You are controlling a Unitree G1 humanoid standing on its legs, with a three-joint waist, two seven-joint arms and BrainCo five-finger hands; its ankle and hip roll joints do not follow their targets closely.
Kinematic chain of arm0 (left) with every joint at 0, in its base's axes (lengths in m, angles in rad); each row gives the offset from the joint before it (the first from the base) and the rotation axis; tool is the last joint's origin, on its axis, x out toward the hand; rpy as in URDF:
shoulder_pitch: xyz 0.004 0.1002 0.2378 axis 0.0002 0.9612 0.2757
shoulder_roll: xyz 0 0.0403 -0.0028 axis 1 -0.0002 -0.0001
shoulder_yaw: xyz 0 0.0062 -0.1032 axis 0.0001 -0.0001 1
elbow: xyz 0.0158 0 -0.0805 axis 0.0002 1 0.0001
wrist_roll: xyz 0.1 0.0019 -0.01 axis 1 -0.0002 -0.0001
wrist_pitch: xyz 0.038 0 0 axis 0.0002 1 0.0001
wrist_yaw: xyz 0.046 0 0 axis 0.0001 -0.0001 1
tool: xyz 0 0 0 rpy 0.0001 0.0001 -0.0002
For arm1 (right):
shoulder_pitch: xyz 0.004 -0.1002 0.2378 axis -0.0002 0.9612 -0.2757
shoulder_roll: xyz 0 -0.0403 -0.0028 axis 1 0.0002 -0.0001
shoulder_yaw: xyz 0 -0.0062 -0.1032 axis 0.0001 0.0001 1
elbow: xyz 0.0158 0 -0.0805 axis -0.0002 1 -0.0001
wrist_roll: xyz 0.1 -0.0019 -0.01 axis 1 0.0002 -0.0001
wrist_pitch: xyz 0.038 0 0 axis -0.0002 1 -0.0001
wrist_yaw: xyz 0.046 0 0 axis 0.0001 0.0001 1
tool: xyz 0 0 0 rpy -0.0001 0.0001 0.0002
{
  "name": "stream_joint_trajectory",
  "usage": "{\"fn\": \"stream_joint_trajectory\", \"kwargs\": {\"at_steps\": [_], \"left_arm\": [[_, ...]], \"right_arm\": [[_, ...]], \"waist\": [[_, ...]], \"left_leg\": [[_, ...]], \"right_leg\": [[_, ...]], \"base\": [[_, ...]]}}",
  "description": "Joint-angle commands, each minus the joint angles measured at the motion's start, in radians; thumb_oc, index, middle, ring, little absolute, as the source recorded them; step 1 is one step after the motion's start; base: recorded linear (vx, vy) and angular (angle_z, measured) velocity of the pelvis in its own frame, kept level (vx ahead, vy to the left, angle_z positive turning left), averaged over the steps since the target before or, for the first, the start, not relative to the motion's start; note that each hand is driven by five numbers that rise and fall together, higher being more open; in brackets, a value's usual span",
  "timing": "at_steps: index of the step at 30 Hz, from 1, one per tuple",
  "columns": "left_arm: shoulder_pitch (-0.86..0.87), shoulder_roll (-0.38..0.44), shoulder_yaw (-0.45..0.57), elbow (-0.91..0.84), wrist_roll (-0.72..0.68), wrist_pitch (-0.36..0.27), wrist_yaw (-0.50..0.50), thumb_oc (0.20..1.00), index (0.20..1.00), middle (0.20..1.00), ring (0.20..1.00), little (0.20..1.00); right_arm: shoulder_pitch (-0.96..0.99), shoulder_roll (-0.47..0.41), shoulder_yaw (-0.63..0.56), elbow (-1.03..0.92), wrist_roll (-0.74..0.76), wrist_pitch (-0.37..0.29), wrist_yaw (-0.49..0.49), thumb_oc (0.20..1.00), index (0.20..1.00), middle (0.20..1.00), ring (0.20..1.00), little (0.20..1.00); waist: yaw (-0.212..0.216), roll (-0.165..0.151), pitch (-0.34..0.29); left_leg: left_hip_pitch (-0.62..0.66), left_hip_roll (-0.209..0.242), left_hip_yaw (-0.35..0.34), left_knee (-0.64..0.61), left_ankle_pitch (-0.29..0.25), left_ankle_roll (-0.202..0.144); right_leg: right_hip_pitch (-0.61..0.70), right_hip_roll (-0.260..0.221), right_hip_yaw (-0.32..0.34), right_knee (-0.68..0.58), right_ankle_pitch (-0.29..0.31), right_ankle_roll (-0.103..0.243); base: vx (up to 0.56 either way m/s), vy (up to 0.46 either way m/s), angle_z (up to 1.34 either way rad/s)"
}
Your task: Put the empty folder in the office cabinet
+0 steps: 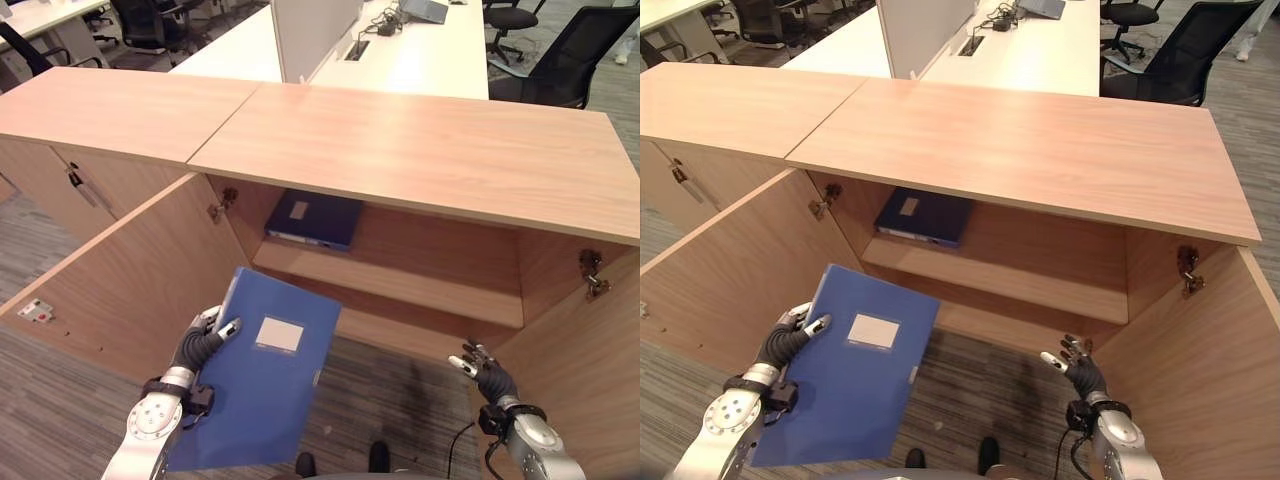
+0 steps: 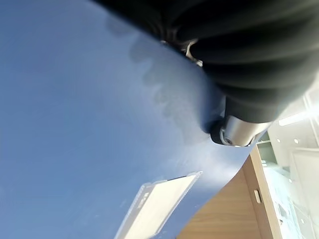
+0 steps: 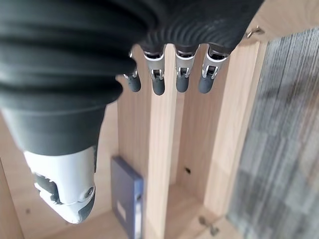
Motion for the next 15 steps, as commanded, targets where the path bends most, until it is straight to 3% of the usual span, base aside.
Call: {"fn": "stream_joint_trajectory", "kwargs": {"at_steps": [1,7,15], "left_arm": [[-0.117,0.012,-0.003,0.006,0.026,-0.064,0.042,0.2,0.2,0.2,0.2,0.2],[-0.297,-0.034,-0.104,0.073,0.038,-0.073,0.114,0.2,0.2,0.2,0.2,0.2],[-0.44,-0.064,-0.194,0.089,0.016,-0.093,0.162,0.2,0.2,0.2,0.2,0.2]], "right_arm": [[-0.079,0.029,0.09,0.026,-0.011,-0.026,0.015,1.0,1.0,1.0,1.0,1.0],[-0.155,0.081,0.221,0.071,-0.008,-0.016,0.025,1.0,1.0,1.0,1.0,1.0],[-0.206,0.117,0.299,0.086,0.047,-0.02,0.024,1.0,1.0,1.0,1.0,1.0]], "waist": [[-0.005,-0.057,-0.036],[-0.006,-0.064,-0.045],[-0.015,-0.067,-0.052]], "left_leg": [[-0.015,-0.051,-0.01,0.002,-0.053,-0.005],[-0.003,-0.053,-0.014,0.002,-0.053,-0.006],[-0.003,-0.053,-0.005,0.002,-0.053,-0.007]], "right_leg": [[0.068,-0.014,0.003,0.006,-0.104,0.087],[0.079,-0.019,0.001,0.006,-0.105,0.088],[0.076,-0.022,-0.001,0.006,-0.099,0.091]], "base": [[0.0,0.0,0.0],[0.0,0.005,0.02],[0.0,0.0,0.0]]}}
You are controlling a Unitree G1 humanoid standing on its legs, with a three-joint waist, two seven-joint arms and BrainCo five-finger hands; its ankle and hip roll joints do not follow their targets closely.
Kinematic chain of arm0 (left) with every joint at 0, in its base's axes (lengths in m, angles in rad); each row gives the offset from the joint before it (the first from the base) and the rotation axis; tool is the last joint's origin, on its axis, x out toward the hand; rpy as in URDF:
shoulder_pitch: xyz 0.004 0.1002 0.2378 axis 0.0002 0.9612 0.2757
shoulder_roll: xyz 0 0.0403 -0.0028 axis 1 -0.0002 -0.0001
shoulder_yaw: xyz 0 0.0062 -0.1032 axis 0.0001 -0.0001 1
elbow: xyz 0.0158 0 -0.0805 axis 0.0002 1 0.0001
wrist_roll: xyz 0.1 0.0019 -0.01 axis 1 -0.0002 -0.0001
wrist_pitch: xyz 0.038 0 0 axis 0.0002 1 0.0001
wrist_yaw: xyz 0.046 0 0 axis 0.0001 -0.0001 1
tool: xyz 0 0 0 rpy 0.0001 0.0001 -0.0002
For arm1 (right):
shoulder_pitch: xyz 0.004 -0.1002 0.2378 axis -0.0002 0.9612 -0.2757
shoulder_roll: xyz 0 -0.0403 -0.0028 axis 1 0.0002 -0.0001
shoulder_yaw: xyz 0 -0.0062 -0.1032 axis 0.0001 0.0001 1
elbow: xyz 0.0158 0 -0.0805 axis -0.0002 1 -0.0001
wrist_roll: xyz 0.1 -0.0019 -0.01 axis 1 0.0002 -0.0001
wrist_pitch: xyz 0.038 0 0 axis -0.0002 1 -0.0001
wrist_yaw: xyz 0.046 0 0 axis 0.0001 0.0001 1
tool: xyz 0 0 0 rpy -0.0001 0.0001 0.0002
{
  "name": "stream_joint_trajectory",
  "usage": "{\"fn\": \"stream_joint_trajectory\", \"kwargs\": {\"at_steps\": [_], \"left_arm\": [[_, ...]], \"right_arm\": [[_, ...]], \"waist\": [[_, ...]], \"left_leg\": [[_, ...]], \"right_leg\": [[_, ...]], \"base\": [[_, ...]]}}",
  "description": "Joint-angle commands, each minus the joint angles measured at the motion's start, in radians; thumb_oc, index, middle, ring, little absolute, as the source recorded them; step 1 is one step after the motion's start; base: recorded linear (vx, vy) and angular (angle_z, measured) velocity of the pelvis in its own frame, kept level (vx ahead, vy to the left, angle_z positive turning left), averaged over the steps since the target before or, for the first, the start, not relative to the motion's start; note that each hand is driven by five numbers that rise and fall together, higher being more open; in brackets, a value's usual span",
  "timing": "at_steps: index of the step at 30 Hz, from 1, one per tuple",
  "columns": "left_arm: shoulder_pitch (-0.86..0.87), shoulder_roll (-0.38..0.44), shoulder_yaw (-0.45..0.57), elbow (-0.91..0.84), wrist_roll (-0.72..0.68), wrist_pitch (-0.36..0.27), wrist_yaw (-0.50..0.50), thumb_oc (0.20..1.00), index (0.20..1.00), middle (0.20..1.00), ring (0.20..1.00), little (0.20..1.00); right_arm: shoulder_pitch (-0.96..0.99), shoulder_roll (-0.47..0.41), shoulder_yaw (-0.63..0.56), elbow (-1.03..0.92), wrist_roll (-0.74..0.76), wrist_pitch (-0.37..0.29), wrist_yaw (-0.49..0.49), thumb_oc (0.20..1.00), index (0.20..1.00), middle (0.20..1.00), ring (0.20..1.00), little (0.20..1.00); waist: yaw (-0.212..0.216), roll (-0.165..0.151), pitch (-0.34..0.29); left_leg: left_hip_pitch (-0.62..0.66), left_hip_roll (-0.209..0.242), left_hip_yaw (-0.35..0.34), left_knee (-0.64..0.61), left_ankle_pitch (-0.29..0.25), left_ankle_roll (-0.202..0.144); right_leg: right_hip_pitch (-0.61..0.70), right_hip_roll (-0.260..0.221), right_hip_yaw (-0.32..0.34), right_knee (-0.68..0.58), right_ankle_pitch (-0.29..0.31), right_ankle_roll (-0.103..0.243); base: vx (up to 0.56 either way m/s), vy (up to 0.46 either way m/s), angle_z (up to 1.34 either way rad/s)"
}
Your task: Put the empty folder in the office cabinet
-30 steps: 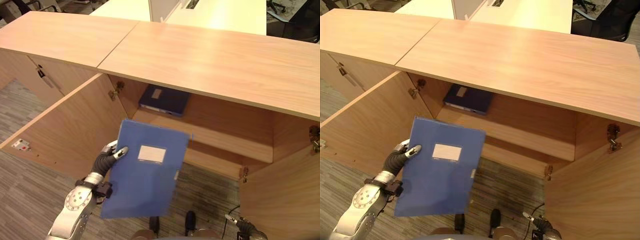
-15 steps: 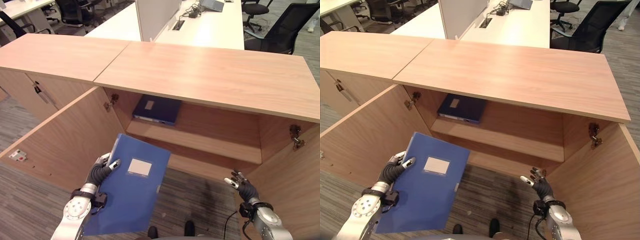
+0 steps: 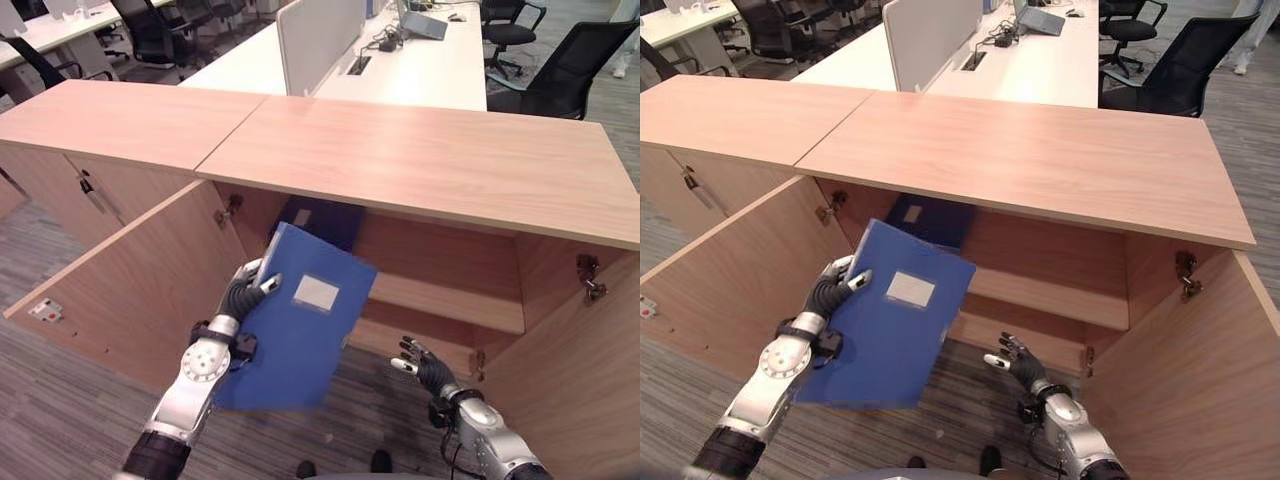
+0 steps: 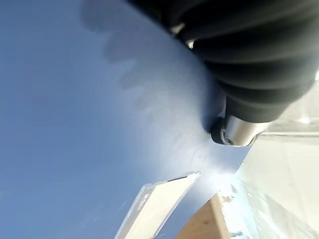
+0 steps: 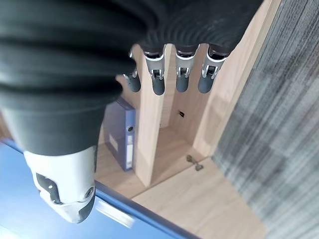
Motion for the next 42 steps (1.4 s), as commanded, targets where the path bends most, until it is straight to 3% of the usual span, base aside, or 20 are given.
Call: {"fn": "stream_joint_trajectory", "kwargs": {"at_steps": [1,22,27,30,31,32,35,40,41,42], "left_arm": [[-0.095,-0.01,0.0,0.014,-0.021,-0.084,0.033,0.2,0.2,0.2,0.2,0.2],[-0.19,-0.062,-0.207,0.013,-0.267,-0.071,-0.045,0.2,0.2,0.2,0.2,0.2],[-0.231,-0.081,-0.297,-0.041,-0.429,-0.056,-0.132,0.2,0.2,0.2,0.2,0.2],[-0.222,-0.08,-0.378,-0.106,-0.613,-0.02,-0.238,0.2,0.2,0.2,0.2,0.2],[-0.219,-0.089,-0.42,-0.114,-0.701,0.01,-0.281,0.2,0.2,0.2,0.2,0.2],[-0.219,-0.096,-0.44,-0.111,-0.738,0.024,-0.3,0.2,0.2,0.2,0.2,0.2],[-0.238,-0.121,-0.485,-0.076,-0.823,0.05,-0.336,0.2,0.2,0.2,0.2,0.2],[-0.233,-0.133,-0.476,-0.016,-0.857,0.051,-0.326,0.2,0.2,0.2,0.2,0.2],[-0.229,-0.129,-0.473,-0.01,-0.851,0.048,-0.324,0.555,0.555,0.555,0.555,0.555],[-0.23,-0.112,-0.477,-0.003,-0.844,0.063,-0.327,0.805,0.805,0.805,0.805,0.805]], "right_arm": [[-0.05,0.05,0.026,0.004,0.047,-0.031,0.005,1.0,1.0,1.0,1.0,1.0],[-0.311,0.176,0.107,0.146,0.167,-0.042,-0.083,1.0,1.0,1.0,1.0,1.0],[-0.356,0.204,0.13,0.231,0.221,-0.019,-0.052,1.0,1.0,1.0,1.0,1.0],[-0.354,0.224,0.139,0.26,0.256,-0.007,-0.023,1.0,1.0,1.0,1.0,1.0],[-0.346,0.232,0.144,0.244,0.3,-0.004,0.0,0.875,0.875,0.875,0.875,0.875],[-0.339,0.237,0.142,0.233,0.333,-0.008,0.007,0.2,0.2,0.2,0.2,0.2],[-0.297,0.273,0.14,0.181,0.527,-0.013,0.068,0.2,0.2,0.2,0.2,0.2],[-0.231,0.306,0.14,0.126,0.713,-0.001,0.125,0.2,0.2,0.2,0.2,0.2],[-0.225,0.308,0.137,0.127,0.731,-0.001,0.13,0.2,0.2,0.2,0.2,0.2],[-0.207,0.321,0.124,0.138,0.775,0.011,0.135,0.2,0.2,0.2,0.2,0.2]], "waist": [[-0.012,-0.07,-0.043],[0.002,-0.068,-0.051],[0.006,-0.068,-0.048],[0.004,-0.064,-0.049],[0.0,-0.062,-0.048],[-0.003,-0.061,-0.048],[-0.017,-0.059,-0.047],[-0.03,-0.055,-0.046],[-0.03,-0.054,-0.046],[-0.033,-0.052,-0.046]], "left_leg": [[-0.034,-0.053,-0.002,0.002,-0.054,-0.005],[-0.026,-0.055,-0.001,0.002,-0.058,0.0],[-0.027,-0.058,-0.006,0.002,-0.056,0.001],[-0.026,-0.058,-0.002,0.002,-0.057,0.001],[-0.025,-0.058,0.003,0.002,-0.058,0.002],[-0.025,-0.058,0.003,0.002,-0.059,0.002],[-0.019,-0.058,0.011,0.002,-0.064,0.004],[-0.016,-0.06,0.011,0.002,-0.066,0.005],[-0.017,-0.06,0.011,0.002,-0.066,0.005],[-0.017,-0.06,0.012,0.002,-0.066,0.004]], "right_leg": [[0.044,-0.022,0.003,0.006,-0.099,0.092],[0.045,-0.023,0.006,0.006,-0.091,0.091],[0.047,-0.022,0.003,0.006,-0.089,0.091],[0.048,-0.022,0.004,0.006,-0.088,0.092],[0.048,-0.022,0.006,0.006,-0.088,0.093],[0.048,-0.022,0.007,0.006,-0.088,0.093],[0.049,-0.021,0.009,0.006,-0.088,0.095],[0.05,-0.022,0.01,0.006,-0.089,0.098],[0.05,-0.023,0.009,0.006,-0.089,0.098],[0.049,-0.023,0.009,0.006,-0.089,0.099]], "base": [[0.0,0.0,0.0],[0.0,0.0,0.0],[-0.01,0.001,0.02],[0.0,0.0,0.0],[0.0,0.0,0.0],[0.0,0.0,0.0],[0.0,0.0,0.0],[0.0,0.0,0.0],[0.0,0.0,0.0],[0.0,0.0,0.0]]}}
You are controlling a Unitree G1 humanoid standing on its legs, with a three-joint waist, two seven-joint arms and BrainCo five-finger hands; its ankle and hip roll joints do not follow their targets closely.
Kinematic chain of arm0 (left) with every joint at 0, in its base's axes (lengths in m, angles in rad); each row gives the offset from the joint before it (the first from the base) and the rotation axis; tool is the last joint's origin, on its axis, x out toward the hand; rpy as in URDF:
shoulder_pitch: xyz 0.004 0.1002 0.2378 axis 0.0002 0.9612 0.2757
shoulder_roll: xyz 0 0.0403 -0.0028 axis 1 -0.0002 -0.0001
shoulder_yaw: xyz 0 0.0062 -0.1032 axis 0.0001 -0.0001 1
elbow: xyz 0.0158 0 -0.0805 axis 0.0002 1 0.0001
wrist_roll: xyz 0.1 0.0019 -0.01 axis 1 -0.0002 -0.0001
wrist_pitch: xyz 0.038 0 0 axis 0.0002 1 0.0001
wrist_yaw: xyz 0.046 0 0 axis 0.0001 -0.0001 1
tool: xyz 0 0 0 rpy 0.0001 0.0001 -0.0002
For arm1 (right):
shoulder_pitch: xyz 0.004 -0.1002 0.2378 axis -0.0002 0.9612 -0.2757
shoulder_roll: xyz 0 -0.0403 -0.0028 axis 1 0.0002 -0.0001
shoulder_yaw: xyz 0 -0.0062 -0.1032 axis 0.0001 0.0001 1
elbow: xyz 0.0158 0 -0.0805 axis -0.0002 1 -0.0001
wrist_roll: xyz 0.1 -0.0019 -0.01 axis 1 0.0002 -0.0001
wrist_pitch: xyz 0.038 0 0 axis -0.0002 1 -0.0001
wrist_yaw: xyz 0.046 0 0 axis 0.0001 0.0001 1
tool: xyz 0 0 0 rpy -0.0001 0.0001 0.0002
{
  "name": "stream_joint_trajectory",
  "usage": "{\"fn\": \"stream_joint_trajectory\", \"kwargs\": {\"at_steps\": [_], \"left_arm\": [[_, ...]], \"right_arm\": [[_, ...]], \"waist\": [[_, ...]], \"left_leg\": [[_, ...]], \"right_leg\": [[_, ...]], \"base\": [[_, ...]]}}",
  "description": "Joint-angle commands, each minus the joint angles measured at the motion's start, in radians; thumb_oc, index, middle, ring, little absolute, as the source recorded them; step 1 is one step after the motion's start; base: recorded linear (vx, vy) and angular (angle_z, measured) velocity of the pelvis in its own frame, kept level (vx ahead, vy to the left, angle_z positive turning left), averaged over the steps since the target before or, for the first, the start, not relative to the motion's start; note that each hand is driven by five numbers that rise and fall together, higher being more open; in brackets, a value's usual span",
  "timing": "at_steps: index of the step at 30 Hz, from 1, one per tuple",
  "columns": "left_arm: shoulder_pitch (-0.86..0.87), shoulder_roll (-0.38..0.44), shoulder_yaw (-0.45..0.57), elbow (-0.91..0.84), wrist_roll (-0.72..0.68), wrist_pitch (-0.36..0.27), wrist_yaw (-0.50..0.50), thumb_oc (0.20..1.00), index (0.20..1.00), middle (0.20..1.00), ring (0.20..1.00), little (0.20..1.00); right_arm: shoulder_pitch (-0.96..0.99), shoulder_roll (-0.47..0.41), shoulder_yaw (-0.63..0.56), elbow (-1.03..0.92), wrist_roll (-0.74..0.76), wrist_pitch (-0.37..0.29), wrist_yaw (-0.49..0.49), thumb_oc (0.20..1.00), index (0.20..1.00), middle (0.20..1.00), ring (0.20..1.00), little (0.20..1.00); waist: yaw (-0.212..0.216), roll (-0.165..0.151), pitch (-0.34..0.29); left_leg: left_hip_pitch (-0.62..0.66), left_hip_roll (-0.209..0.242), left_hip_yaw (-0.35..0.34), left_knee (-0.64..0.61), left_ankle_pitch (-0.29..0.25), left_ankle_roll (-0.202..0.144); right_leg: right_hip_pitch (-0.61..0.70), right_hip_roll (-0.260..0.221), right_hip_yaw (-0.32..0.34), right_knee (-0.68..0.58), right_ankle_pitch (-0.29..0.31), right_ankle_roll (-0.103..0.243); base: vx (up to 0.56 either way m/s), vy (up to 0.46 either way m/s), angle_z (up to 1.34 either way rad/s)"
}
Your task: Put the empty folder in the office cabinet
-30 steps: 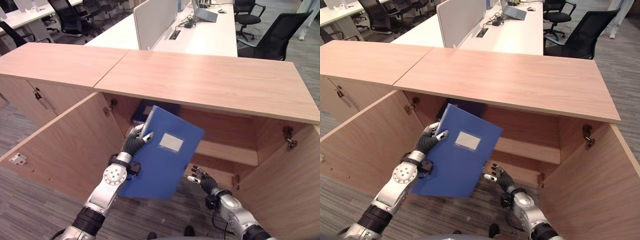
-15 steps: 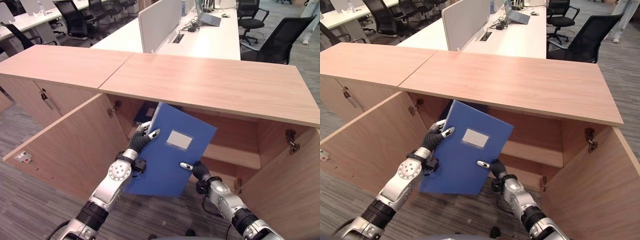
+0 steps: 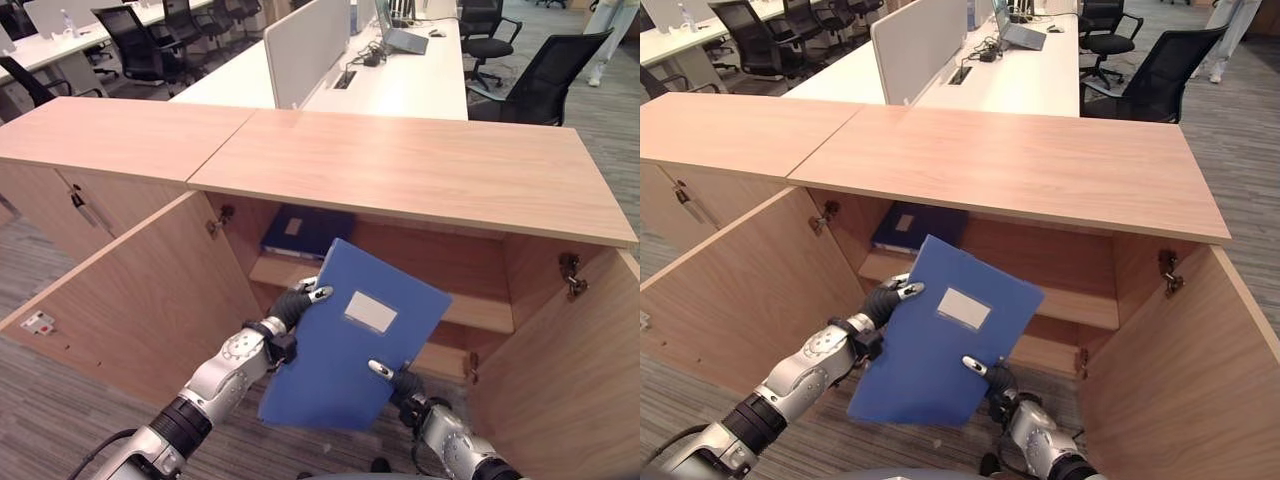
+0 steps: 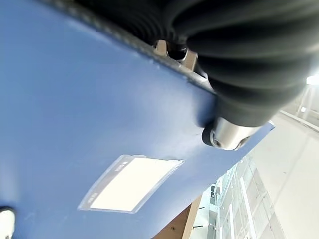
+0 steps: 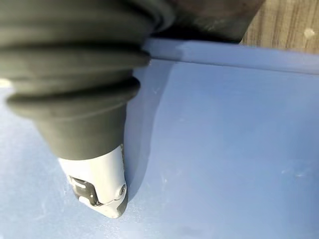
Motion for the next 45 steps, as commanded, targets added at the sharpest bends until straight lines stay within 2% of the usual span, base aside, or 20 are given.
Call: {"fn": "stream_joint_trajectory", "kwargs": {"at_steps": [1,3,4,8,13,15,21,30,35,36,37,38,39,40,43,45], "left_arm": [[-0.075,-0.163,-0.126,-0.108,-0.181,-0.058,-0.189,1.0,1.0,1.0,1.0,1.0],[-0.057,-0.144,-0.105,-0.108,-0.159,-0.069,-0.179,1.0,1.0,1.0,1.0,1.0],[-0.021,-0.095,-0.076,-0.118,-0.119,-0.062,-0.149,1.0,1.0,1.0,1.0,1.0],[0.033,-0.076,-0.033,-0.111,-0.12,-0.049,-0.144,1.0,1.0,1.0,1.0,1.0],[0.145,-0.129,0.075,-0.021,-0.181,-0.046,-0.131,1.0,1.0,1.0,1.0,1.0],[0.21,-0.143,0.136,0.026,-0.178,-0.05,-0.109,1.0,1.0,1.0,1.0,1.0],[0.302,-0.16,0.222,0.103,-0.164,-0.029,-0.075,1.0,1.0,1.0,1.0,1.0],[0.414,-0.2,0.299,0.244,-0.142,0.001,-0.015,1.0,1.0,1.0,1.0,1.0],[0.439,-0.196,0.304,0.241,-0.151,0.0,0.005,1.0,1.0,1.0,1.0,1.0],[0.433,-0.191,0.298,0.227,-0.16,-0.007,0.007,1.0,1.0,1.0,1.0,1.0],[0.432,-0.191,0.298,0.227,-0.16,-0.007,0.007,1.0,1.0,1.0,1.0,1.0],[0.427,-0.19,0.297,0.215,-0.159,-0.009,0.005,1.0,1.0,1.0,1.0,1.0],[0.427,-0.19,0.298,0.215,-0.159,-0.009,0.006,1.0,1.0,1.0,1.0,1.0],[0.429,-0.193,0.301,0.219,-0.153,-0.005,0.004,1.0,1.0,1.0,1.0,1.0],[0.443,-0.198,0.308,0.213,-0.156,-0.004,0.0,1.0,1.0,1.0,1.0,1.0],[0.451,-0.198,0.313,0.21,-0.152,-0.003,-0.006,1.0,1.0,1.0,1.0,1.0]], "right_arm": [[-0.139,0.216,-0.033,-0.046,0.244,0.025,0.075,0.2,0.2,0.2,0.2,0.2],[-0.12,0.223,-0.054,-0.032,0.272,0.022,0.073,0.2,0.2,0.2,0.2,0.2],[-0.091,0.238,-0.112,0.027,0.318,0.012,0.045,0.2,0.2,0.2,0.2,0.2],[-0.054,0.247,-0.176,0.056,0.363,0.005,0.021,0.2,0.2,0.2,0.2,0.2],[0.013,0.228,-0.279,0.072,0.373,-0.007,-0.015,0.2,0.2,0.2,0.2,0.2],[0.041,0.21,-0.344,0.102,0.356,-0.015,-0.041,0.2,0.2,0.2,0.2,0.2],[0.055,0.194,-0.432,0.161,0.32,-0.011,-0.099,0.2,0.2,0.2,0.2,0.2],[0.01,0.155,-0.529,0.305,0.231,0.02,-0.192,0.2,0.2,0.2,0.2,0.2],[-0.031,0.13,-0.527,0.277,0.215,-0.003,-0.209,0.2,0.2,0.2,0.2,0.2],[-0.052,0.116,-0.528,0.255,0.213,-0.025,-0.211,0.2,0.2,0.2,0.2,0.2],[-0.053,0.117,-0.528,0.255,0.212,-0.025,-0.211,0.2,0.2,0.2,0.2,0.2],[-0.077,0.103,-0.525,0.232,0.213,-0.038,-0.213,0.2,0.2,0.2,0.2,0.2],[-0.078,0.103,-0.525,0.232,0.213,-0.038,-0.213,0.2,0.2,0.2,0.2,0.2],[-0.091,0.097,-0.511,0.2,0.21,-0.047,-0.213,0.2,0.2,0.2,0.2,0.2],[-0.092,0.095,-0.499,0.172,0.207,-0.046,-0.204,0.2,0.2,0.2,0.2,0.2],[-0.089,0.089,-0.492,0.152,0.202,-0.048,-0.192,0.2,0.2,0.2,0.2,0.2]], "waist": [[-0.004,-0.051,-0.015],[-0.002,-0.051,-0.015],[0.002,-0.047,-0.014],[0.002,-0.048,-0.014],[-0.006,-0.048,-0.014],[-0.01,-0.047,-0.014],[-0.01,-0.044,-0.015],[-0.005,-0.037,-0.003],[-0.003,-0.03,0.021],[0.005,-0.039,0.068],[0.004,-0.039,0.068],[0.015,-0.051,0.099],[0.015,-0.051,0.098],[0.033,-0.058,0.107],[0.044,-0.067,0.108],[0.053,-0.07,0.104]], "left_leg": [[-0.018,-0.059,0.008,0.003,-0.07,0.006],[-0.017,-0.059,0.01,0.003,-0.07,0.006],[-0.016,-0.06,0.01,0.003,-0.071,0.005],[-0.014,-0.059,0.012,0.003,-0.073,0.004],[-0.008,-0.058,0.015,0.003,-0.077,0.005],[-0.005,-0.059,0.015,0.003,-0.079,0.005],[-0.004,-0.057,0.012,0.003,-0.081,0.006],[-0.01,-0.049,-0.001,0.003,-0.072,0.003],[-0.019,-0.029,-0.015,0.003,-0.055,-0.012],[-0.078,-0.012,-0.003,0.087,-0.039,-0.023],[-0.087,-0.012,-0.005,0.099,-0.045,-0.023],[-0.178,-0.007,0.002,0.226,-0.045,-0.032],[-0.184,-0.006,0.001,0.233,-0.048,-0.033],[-0.239,-0.015,-0.013,0.329,-0.038,-0.026],[-0.279,-0.029,-0.032,0.349,-0.036,-0.013],[-0.287,-0.032,-0.043,0.289,-0.022,-0.011]], "right_leg": [[0.048,-0.023,0.009,0.006,-0.093,0.102],[0.049,-0.023,0.008,0.006,-0.093,0.102],[0.048,-0.023,0.007,0.006,-0.094,0.103],[0.05,-0.023,0.006,0.006,-0.096,0.104],[0.054,-0.024,0.008,0.006,-0.099,0.104],[0.056,-0.023,0.006,0.006,-0.1,0.104],[0.058,-0.022,0.007,0.006,-0.102,0.101],[0.059,-0.014,-0.003,0.006,-0.106,0.093],[0.052,-0.006,-0.012,0.013,-0.111,0.08],[0.037,-0.01,-0.016,0.044,-0.125,0.067],[0.034,-0.01,-0.017,0.046,-0.126,0.066],[0.019,-0.017,-0.027,0.055,-0.128,0.052],[0.017,-0.017,-0.027,0.056,-0.128,0.052],[0.017,-0.016,-0.022,0.058,-0.13,0.042],[0.018,-0.02,-0.017,0.059,-0.132,0.041],[0.024,-0.017,-0.011,0.052,-0.136,0.046]], "base": [[0.0,0.0,0.0],[0.0,0.0,0.0],[0.0,0.0,0.0],[0.0,0.0,0.0],[0.0,0.0,0.0],[0.01,-0.004,-0.02],[0.0,0.0,0.0],[0.0,-0.035,0.01],[-0.04,-0.1,0.04],[-0.16,-0.114,0.04],[-0.25,-0.162,0.18],[-0.12,-0.082,0.22],[-0.13,-0.139,0.29],[-0.02,-0.057,0.12],[0.02,-0.04,-0.09],[0.1,0.009,-0.09]]}}
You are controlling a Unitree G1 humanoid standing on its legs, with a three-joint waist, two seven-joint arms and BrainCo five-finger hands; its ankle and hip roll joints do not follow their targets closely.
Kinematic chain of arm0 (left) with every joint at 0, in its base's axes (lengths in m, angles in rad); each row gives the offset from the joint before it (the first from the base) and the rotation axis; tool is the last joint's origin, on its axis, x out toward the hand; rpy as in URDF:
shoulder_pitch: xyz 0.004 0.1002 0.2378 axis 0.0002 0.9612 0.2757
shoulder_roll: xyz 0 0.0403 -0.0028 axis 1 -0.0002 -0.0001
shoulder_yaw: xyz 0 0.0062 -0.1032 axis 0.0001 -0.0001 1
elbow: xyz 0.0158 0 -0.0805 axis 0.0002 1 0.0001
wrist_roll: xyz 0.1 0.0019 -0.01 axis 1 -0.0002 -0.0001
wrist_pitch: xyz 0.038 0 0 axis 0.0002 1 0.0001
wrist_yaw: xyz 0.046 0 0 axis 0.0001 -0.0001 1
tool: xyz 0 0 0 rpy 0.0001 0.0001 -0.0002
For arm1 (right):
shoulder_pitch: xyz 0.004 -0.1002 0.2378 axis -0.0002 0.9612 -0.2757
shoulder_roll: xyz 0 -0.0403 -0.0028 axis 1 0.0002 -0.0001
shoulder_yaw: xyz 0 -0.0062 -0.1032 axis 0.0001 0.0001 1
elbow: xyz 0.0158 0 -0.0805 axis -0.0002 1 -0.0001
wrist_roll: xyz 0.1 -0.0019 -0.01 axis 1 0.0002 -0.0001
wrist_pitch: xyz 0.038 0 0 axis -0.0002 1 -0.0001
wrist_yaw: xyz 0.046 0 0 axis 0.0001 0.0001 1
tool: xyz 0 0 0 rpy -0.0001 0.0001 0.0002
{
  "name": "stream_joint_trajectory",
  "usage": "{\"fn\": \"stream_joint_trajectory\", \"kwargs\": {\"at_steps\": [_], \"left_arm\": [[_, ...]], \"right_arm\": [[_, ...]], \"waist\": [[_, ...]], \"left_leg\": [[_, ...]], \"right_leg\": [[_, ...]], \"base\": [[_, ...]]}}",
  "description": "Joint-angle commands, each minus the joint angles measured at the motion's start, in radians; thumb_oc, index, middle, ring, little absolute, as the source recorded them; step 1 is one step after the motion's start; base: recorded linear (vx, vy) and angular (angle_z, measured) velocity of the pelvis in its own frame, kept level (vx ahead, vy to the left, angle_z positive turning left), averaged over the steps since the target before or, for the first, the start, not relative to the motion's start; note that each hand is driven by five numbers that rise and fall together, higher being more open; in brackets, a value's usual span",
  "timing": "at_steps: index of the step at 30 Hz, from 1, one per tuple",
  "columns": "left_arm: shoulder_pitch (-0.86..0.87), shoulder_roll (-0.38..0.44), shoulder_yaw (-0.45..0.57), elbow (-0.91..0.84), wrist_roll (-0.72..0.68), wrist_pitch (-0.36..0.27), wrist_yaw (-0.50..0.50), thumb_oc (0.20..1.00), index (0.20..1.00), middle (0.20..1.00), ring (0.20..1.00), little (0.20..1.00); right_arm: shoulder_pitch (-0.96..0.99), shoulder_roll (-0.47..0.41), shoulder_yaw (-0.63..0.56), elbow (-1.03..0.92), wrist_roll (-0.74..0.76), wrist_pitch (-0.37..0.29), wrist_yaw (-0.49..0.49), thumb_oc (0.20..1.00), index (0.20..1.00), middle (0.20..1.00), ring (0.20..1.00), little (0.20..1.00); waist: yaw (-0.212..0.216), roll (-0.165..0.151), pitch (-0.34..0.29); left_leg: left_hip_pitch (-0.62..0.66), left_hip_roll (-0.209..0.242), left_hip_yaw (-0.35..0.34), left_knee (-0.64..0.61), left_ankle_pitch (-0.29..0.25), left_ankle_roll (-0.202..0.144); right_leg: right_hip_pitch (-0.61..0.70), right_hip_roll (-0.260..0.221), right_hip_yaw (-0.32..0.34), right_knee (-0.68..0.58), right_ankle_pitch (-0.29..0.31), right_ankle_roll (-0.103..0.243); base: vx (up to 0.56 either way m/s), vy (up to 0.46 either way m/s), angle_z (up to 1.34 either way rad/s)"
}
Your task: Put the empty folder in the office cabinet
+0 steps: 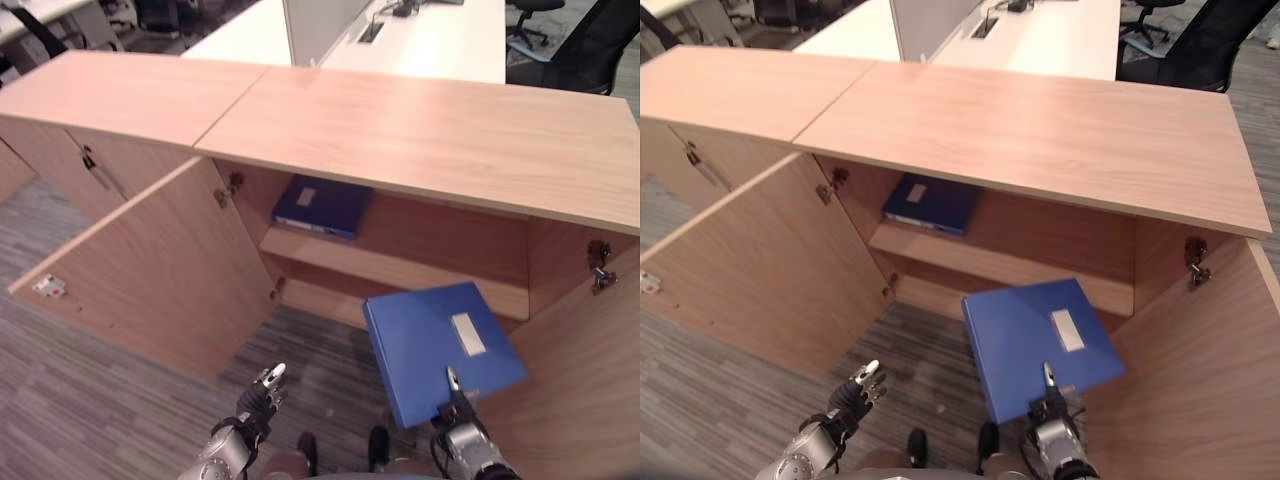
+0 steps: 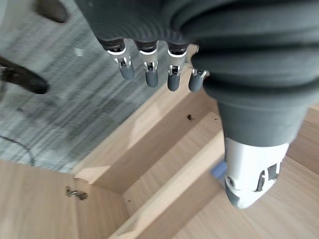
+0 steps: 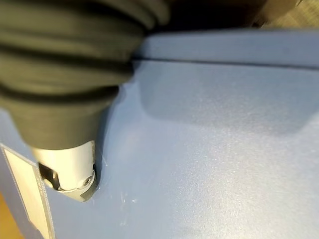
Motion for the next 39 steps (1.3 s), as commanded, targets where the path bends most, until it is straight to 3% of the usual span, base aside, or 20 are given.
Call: {"fn": "stream_joint_trajectory", "kwargs": {"at_steps": [1,3,4,6,10,13,20,23,26,28,30,32,35,39], "left_arm": [[0.013,0.008,0.031,-0.075,-0.005,-0.03,-0.014,1.0,1.0,1.0,1.0,1.0],[0.01,0.008,0.027,-0.073,-0.001,-0.027,-0.015,1.0,1.0,1.0,1.0,1.0],[0.001,-0.002,0.016,-0.07,-0.003,-0.028,-0.013,1.0,1.0,1.0,1.0,1.0],[-0.01,-0.009,0.006,-0.069,-0.009,-0.033,-0.011,1.0,1.0,1.0,1.0,1.0],[-0.001,-0.012,0.003,-0.076,-0.015,-0.036,-0.014,1.0,1.0,1.0,1.0,1.0],[0.0,0.001,-0.014,-0.087,-0.014,-0.036,-0.014,1.0,1.0,1.0,1.0,1.0],[-0.005,0.043,-0.01,-0.137,-0.014,-0.058,-0.006,1.0,1.0,1.0,1.0,1.0],[0.007,0.065,0.004,-0.151,-0.009,-0.06,-0.01,1.0,1.0,1.0,1.0,1.0],[0.032,0.09,0.01,-0.175,-0.006,-0.057,-0.009,1.0,1.0,1.0,1.0,1.0],[0.042,0.11,0.015,-0.179,-0.003,-0.055,-0.013,1.0,1.0,1.0,1.0,1.0],[0.063,0.124,0.022,-0.182,-0.004,-0.054,-0.018,1.0,1.0,1.0,1.0,1.0],[0.076,0.132,0.023,-0.189,-0.007,-0.052,-0.02,1.0,1.0,1.0,1.0,1.0],[0.071,0.144,0.009,-0.187,-0.005,-0.051,-0.022,1.0,1.0,1.0,1.0,1.0],[0.062,0.145,-0.006,-0.205,0.009,-0.064,-0.025,1.0,1.0,1.0,1.0,1.0]], "right_arm": [[-0.031,-0.02,0.014,-0.082,-0.025,-0.04,0.04,0.2,0.2,0.2,0.2,0.2],[-0.03,-0.02,0.014,-0.088,-0.024,-0.041,0.041,0.2,0.2,0.2,0.2,0.2],[-0.03,-0.022,0.015,-0.096,-0.018,-0.046,0.036,0.2,0.2,0.2,0.2,0.2],[-0.03,-0.021,0.016,-0.103,-0.008,-0.053,0.032,0.2,0.2,0.2,0.2,0.2],[-0.017,-0.014,0.013,-0.109,-0.008,-0.047,0.039,0.2,0.2,0.2,0.2,0.2],[-0.005,0.0,0.016,-0.12,-0.006,-0.045,0.037,0.2,0.2,0.2,0.2,0.2],[-0.014,0.031,0.034,-0.167,-0.011,-0.041,0.037,0.2,0.2,0.2,0.2,0.2],[-0.02,0.044,0.043,-0.19,-0.011,-0.044,0.041,0.2,0.2,0.2,0.2,0.2],[-0.015,0.053,0.049,-0.238,-0.011,-0.048,0.044,0.2,0.2,0.2,0.2,0.2],[-0.028,0.057,0.066,-0.263,-0.015,-0.057,0.043,0.2,0.2,0.2,0.2,0.2],[-0.029,0.063,0.075,-0.31,-0.029,-0.068,0.04,0.2,0.2,0.2,0.2,0.2],[-0.044,0.064,0.083,-0.352,-0.036,-0.081,0.035,0.2,0.2,0.2,0.2,0.2],[-0.078,0.042,0.101,-0.427,-0.045,-0.121,0.024,0.2,0.2,0.2,0.2,0.2],[-0.131,-0.01,0.081,-0.523,-0.079,-0.179,-0.019,0.2,0.2,0.2,0.2,0.2]], "waist": [[0.01,-0.02,-0.029],[0.013,-0.017,-0.03],[0.023,-0.009,-0.028],[0.027,-0.002,-0.024],[0.033,0.02,-0.045],[0.033,0.029,-0.07],[0.037,0.032,-0.064],[0.049,0.026,-0.067],[0.048,0.036,-0.067],[0.056,0.044,-0.058],[0.067,0.038,-0.053],[0.067,0.034,-0.042],[0.045,0.024,-0.001],[0.035,0.014,0.051]], "left_leg": [[-0.066,-0.008,-0.01,-0.086,0.028,0.022],[-0.068,-0.003,-0.017,-0.123,0.06,0.016],[-0.112,-0.007,-0.03,-0.237,0.094,0.005],[-0.134,-0.007,-0.028,-0.301,0.112,-0.004],[-0.098,0.014,-0.033,-0.338,0.126,-0.014],[-0.056,0.014,-0.017,-0.337,0.14,-0.007],[-0.109,-0.032,0.057,-0.204,0.031,0.052],[-0.144,-0.038,0.09,-0.177,0.002,0.07],[-0.13,-0.048,0.106,-0.198,-0.018,0.098],[-0.118,-0.034,0.127,-0.214,-0.024,0.1],[-0.087,-0.019,0.151,-0.229,-0.05,0.082],[-0.076,-0.003,0.184,-0.229,-0.056,0.075],[-0.082,0.009,0.206,-0.188,-0.078,0.083],[-0.167,-0.004,0.183,-0.086,-0.115,0.091]], "right_leg": [[0.091,0.02,0.0,-0.015,-0.113,0.1],[0.094,0.025,0.003,-0.018,-0.117,0.1],[0.11,0.031,0.013,-0.029,-0.132,0.103],[0.131,0.036,0.024,-0.039,-0.144,0.106],[0.163,0.041,0.045,-0.056,-0.157,0.115],[0.166,0.005,0.062,-0.059,-0.171,0.135],[0.122,-0.124,0.115,-0.052,-0.128,0.202],[0.077,-0.153,0.125,-0.059,-0.103,0.226],[0.023,-0.201,0.113,0.036,-0.07,0.248],[-0.01,-0.224,0.053,0.098,-0.037,0.24],[-0.012,-0.25,-0.076,0.1,-0.006,0.245],[-0.047,-0.23,-0.171,0.066,-0.001,0.242],[-0.163,-0.16,-0.194,0.075,-0.023,0.228],[-0.212,-0.174,-0.163,0.101,-0.025,0.212]], "base": [[0.13,0.039,0.0],[0.11,0.051,0.04],[0.15,0.083,-0.01],[0.19,0.108,-0.03],[0.18,0.118,-0.32],[0.24,0.239,-0.25],[0.16,0.268,-0.29],[0.03,0.201,-0.51],[0.11,0.207,-0.37],[0.09,0.135,-0.2],[0.12,0.06,-0.41],[0.02,0.033,-0.65],[-0.01,-0.011,-0.8],[-0.05,-0.031,0.0]]}}
